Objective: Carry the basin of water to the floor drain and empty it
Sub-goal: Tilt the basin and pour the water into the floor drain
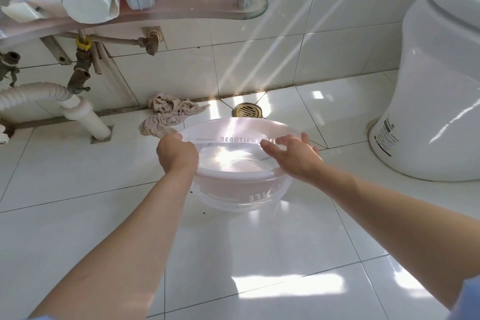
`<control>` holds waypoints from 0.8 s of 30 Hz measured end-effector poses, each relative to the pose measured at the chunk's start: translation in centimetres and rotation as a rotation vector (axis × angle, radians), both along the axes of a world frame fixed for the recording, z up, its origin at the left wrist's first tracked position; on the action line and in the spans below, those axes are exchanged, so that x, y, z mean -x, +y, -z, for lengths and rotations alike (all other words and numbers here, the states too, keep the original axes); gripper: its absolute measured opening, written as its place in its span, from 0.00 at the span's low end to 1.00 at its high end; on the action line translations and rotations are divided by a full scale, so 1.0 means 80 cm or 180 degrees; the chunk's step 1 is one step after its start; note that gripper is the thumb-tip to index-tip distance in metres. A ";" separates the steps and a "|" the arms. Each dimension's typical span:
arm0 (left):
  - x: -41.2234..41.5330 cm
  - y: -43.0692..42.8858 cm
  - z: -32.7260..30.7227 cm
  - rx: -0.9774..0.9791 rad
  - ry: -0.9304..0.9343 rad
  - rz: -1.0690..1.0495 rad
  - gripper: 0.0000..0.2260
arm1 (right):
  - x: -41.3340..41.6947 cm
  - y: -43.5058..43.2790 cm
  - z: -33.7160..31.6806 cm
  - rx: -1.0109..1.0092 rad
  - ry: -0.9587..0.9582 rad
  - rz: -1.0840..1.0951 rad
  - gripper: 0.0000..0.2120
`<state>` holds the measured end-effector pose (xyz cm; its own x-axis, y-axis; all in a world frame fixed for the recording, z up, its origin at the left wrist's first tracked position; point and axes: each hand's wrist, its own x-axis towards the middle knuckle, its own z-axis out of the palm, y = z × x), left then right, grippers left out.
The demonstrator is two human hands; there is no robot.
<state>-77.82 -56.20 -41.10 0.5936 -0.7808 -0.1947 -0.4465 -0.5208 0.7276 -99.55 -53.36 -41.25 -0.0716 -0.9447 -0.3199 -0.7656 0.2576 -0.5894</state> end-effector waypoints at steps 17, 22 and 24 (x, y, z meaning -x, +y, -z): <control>-0.003 -0.001 0.002 0.0220 0.0061 0.0092 0.19 | -0.002 0.042 -0.018 0.1114 0.0352 -0.2049 0.27; 0.002 0.012 0.000 0.0454 0.0187 0.0848 0.11 | 0.000 0.042 -0.016 0.1037 0.0178 -0.1874 0.30; -0.004 0.022 0.000 0.0614 0.0322 0.1378 0.10 | 0.002 0.042 -0.014 0.0991 0.0198 -0.1843 0.31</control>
<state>-77.51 -54.42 -41.10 0.1917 -0.9795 -0.0620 -0.5144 -0.1541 0.8436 -99.75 -49.98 -40.14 0.4662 -0.8839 -0.0373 -0.7644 -0.3813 -0.5200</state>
